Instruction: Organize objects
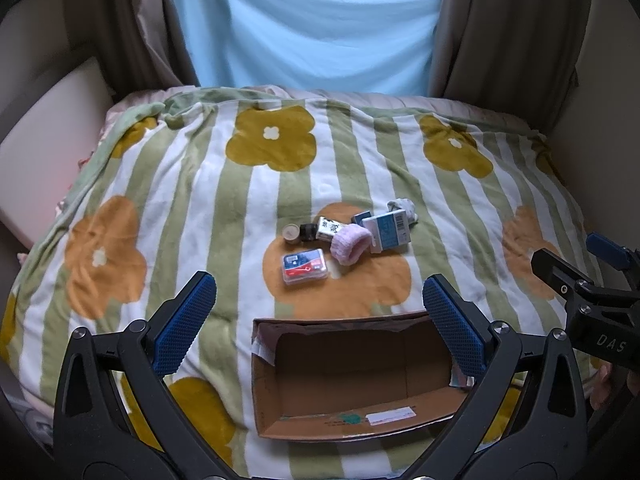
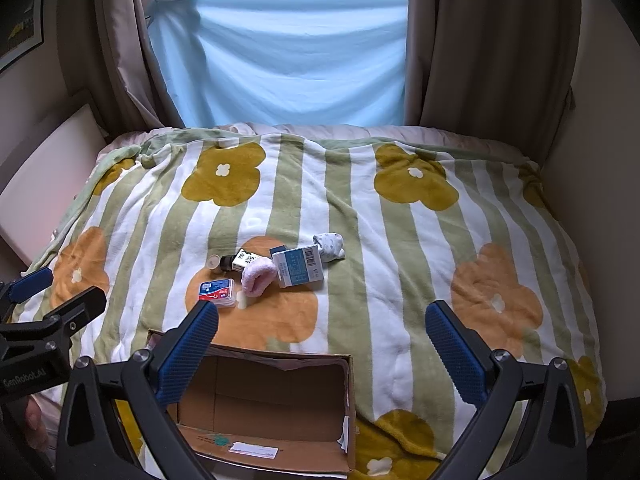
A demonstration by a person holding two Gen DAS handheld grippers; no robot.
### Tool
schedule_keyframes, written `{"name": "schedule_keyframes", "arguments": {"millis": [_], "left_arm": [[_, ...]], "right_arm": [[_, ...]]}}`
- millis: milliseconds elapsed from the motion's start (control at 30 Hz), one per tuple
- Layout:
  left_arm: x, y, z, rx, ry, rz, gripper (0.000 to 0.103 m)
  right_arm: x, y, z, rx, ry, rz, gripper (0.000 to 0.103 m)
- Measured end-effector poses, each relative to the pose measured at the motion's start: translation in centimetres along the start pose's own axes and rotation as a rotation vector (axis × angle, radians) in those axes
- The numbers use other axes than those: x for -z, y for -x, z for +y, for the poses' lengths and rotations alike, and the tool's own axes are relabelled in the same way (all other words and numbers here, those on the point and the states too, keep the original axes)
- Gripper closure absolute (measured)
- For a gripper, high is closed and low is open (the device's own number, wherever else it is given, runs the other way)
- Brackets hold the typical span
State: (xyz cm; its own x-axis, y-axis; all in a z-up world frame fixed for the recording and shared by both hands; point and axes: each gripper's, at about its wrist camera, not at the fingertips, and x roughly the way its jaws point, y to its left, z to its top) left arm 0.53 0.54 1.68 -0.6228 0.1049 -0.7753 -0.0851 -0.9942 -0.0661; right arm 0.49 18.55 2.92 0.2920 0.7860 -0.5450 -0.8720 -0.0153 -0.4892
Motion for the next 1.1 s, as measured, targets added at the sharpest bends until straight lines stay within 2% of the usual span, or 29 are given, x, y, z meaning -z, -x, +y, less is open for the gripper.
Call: {"name": "schedule_keyframes", "arguments": {"millis": [400,867,900,933,1100], "left_arm": [[-0.6,0.1,0.2,-0.004,-0.01,-0.02,0.001],[-1.2,-1.0,0.5,0.029,0.0,0.013,0.001],[-1.2,-1.3,0.6,0.03,0.003,0.019,0.001],[-1.2,-1.4,0.7,0.03,0.006,0.022,0.001],[-1.6,-2.4,1.2,0.037,0.014,0.049,0.001]], "right_arm": [[0.2,-0.1,0.4,0.065,-0.041,0.019,0.001],[0.4,-0.8,0.0,0.069,-0.058,0.032,0.001],[0.3,-0.9,0.0,0.085,-0.066,0.039,0.001],[0.3,-0.9,0.0,0.154,-0.099,0.062,0.001],[0.1,-1.6,-0.4,0.163,-0.1,0.076,0.001]]}}
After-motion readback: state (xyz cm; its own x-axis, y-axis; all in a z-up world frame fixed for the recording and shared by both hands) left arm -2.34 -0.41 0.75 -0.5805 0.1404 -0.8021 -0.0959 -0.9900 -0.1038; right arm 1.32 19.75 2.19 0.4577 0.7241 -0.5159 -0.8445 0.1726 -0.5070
